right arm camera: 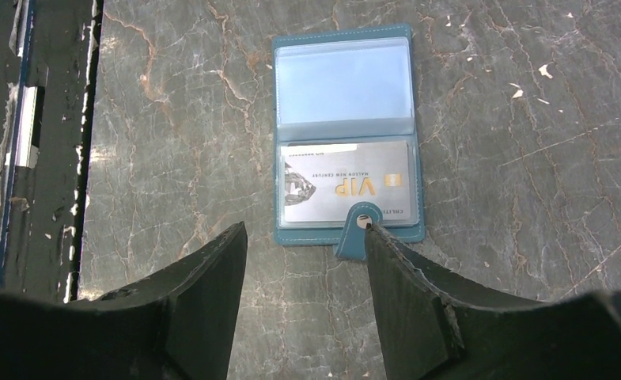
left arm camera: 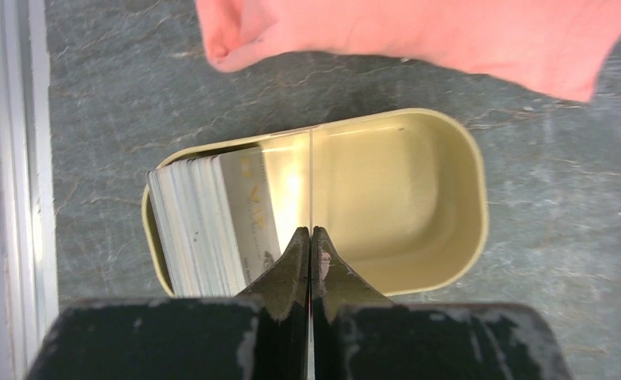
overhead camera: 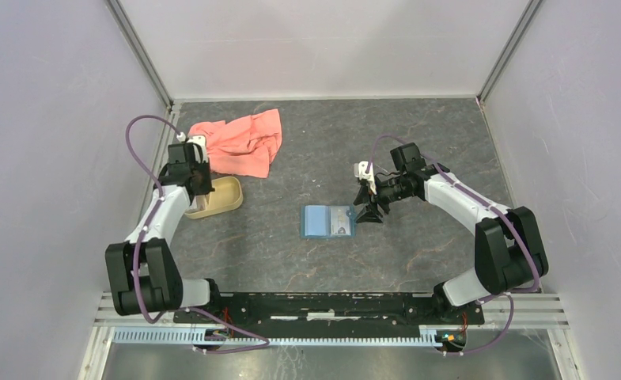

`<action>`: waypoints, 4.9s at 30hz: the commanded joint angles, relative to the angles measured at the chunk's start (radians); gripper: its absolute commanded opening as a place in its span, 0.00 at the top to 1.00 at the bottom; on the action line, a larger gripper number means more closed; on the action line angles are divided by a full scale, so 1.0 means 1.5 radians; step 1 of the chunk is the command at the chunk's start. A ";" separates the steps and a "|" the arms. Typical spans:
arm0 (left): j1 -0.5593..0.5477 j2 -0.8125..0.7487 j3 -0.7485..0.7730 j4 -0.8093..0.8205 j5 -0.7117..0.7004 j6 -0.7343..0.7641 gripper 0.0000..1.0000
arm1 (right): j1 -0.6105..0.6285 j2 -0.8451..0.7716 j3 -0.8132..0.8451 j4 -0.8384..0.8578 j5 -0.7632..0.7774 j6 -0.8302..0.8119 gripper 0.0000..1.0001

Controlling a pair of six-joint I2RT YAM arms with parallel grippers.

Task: Put the credit cards into the card holder
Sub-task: Pick up the credit card from the storage box, then insert the credit card into the card holder.

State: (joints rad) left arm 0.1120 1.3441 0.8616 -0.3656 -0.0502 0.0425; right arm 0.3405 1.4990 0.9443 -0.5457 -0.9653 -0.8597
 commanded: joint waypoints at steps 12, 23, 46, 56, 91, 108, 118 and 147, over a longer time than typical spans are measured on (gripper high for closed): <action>-0.001 -0.272 -0.135 0.201 0.505 -0.322 0.98 | -0.031 -0.040 0.038 -0.175 -0.104 -0.259 0.38; -0.049 -0.574 -0.296 0.360 0.584 -0.575 0.98 | -0.047 -0.212 0.012 -0.127 -0.009 -0.167 0.33; -0.235 -0.729 -0.414 0.425 0.434 -0.664 0.98 | -0.149 -0.398 -0.258 0.160 -0.165 0.045 0.09; -0.383 -0.618 -0.422 0.529 0.323 -0.638 0.98 | -0.149 -0.314 -0.245 0.182 -0.247 0.076 0.07; -0.608 -0.156 -0.373 1.025 0.105 -0.624 0.96 | 0.042 -0.129 -0.284 1.091 -0.085 1.195 0.23; -0.615 -0.112 -0.386 1.101 0.109 -0.653 0.84 | 0.081 -0.106 -0.267 1.054 -0.064 1.202 1.00; -0.600 -0.383 -0.337 0.465 -0.021 -0.410 0.00 | 0.040 -0.166 -0.316 0.678 -0.041 0.814 1.00; -0.528 -0.077 -0.317 0.490 0.020 -0.444 0.26 | 0.026 0.127 -0.236 0.658 0.116 1.039 1.00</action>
State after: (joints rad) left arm -0.6994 1.1873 0.3420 0.2752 -0.0517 -0.6044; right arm 0.3813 1.6691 0.5453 0.5041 -0.8463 0.7311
